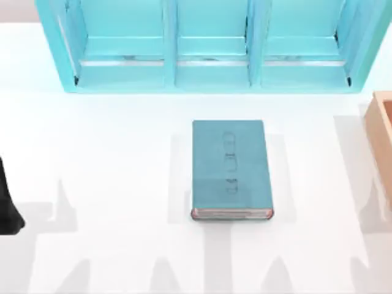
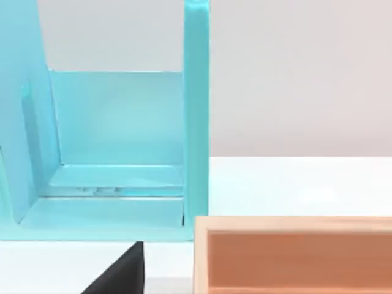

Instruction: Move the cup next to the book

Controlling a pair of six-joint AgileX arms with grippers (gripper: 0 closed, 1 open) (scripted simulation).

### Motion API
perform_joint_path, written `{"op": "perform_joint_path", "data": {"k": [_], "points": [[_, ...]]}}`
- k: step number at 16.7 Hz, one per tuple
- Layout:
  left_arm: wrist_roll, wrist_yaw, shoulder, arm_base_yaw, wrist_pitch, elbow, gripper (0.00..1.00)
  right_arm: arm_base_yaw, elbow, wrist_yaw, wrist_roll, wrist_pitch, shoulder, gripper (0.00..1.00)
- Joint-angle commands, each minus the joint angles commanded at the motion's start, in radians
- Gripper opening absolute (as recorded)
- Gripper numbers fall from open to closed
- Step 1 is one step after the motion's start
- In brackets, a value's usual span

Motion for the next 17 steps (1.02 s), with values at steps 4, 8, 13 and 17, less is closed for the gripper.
{"op": "perform_joint_path", "data": {"k": [4,8,13,17], "points": [[0.030,-0.003,0.030,0.001,-0.019,0.028,1.00,0.000,0.000,0.000,0.000,0.000,0.000,1.00],[0.215,-0.017,0.210,0.015,-0.131,0.178,1.00,0.000,0.000,0.000,0.000,0.000,0.000,1.00],[0.672,-0.030,0.600,0.082,-0.386,0.455,1.00,0.000,0.000,0.000,0.000,0.000,0.000,1.00],[1.145,-0.033,0.963,0.179,-0.629,0.673,1.00,0.000,0.000,0.000,0.000,0.000,0.000,1.00]]}}
